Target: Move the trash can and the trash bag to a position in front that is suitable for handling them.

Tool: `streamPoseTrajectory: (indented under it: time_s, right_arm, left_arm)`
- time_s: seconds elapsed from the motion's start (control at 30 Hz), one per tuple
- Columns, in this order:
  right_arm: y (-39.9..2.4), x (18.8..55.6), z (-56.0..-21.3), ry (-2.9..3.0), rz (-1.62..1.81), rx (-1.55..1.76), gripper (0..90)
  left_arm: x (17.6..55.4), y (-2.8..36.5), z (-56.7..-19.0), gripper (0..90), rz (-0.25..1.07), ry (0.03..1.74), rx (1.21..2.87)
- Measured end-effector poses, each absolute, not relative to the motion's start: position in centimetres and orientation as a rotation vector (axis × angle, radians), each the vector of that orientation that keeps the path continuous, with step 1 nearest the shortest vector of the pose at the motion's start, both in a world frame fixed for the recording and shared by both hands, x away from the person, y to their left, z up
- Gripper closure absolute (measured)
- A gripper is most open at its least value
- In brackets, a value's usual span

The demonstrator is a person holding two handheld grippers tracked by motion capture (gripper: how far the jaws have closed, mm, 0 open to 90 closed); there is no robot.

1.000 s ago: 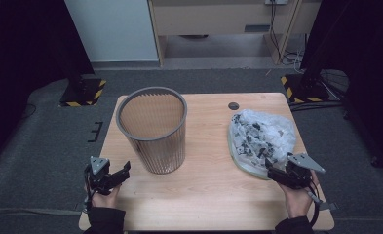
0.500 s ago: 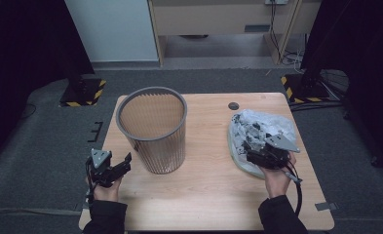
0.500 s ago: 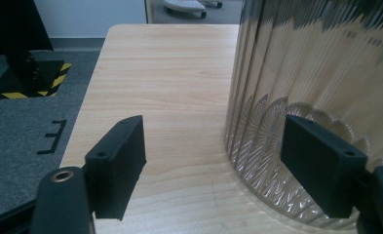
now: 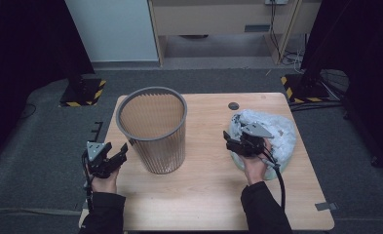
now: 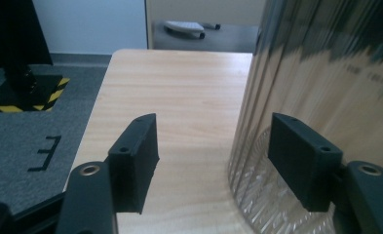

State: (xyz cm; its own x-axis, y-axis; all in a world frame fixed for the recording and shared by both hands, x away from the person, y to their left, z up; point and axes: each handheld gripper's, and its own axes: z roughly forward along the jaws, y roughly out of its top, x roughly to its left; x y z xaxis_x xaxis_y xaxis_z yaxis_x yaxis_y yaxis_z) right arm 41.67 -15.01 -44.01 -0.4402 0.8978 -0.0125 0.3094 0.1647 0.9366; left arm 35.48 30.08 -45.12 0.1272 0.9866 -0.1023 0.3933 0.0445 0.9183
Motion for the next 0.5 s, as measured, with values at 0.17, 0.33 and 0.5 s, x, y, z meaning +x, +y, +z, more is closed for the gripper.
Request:
streamPoseTrajectory:
  time_s: [0.17, 0.33, 0.5]
  right_arm:
    - [-13.0, 42.9, -43.8, 1.853, 1.325, 1.122, 35.8]
    - [-10.4, 44.0, -43.6, 1.845, 1.395, 1.095, 43.0]
    - [-7.8, 45.0, -43.9, 1.878, 1.408, 1.073, 51.1]
  left_arm:
    - [36.6, 30.3, -44.7, 40.0, 0.831, 1.418, 1.477]
    - [37.4, 30.2, -44.2, 48.4, 0.833, 1.403, 1.468]
    - [38.1, 30.1, -44.0, 55.1, 0.847, 1.372, 1.466]
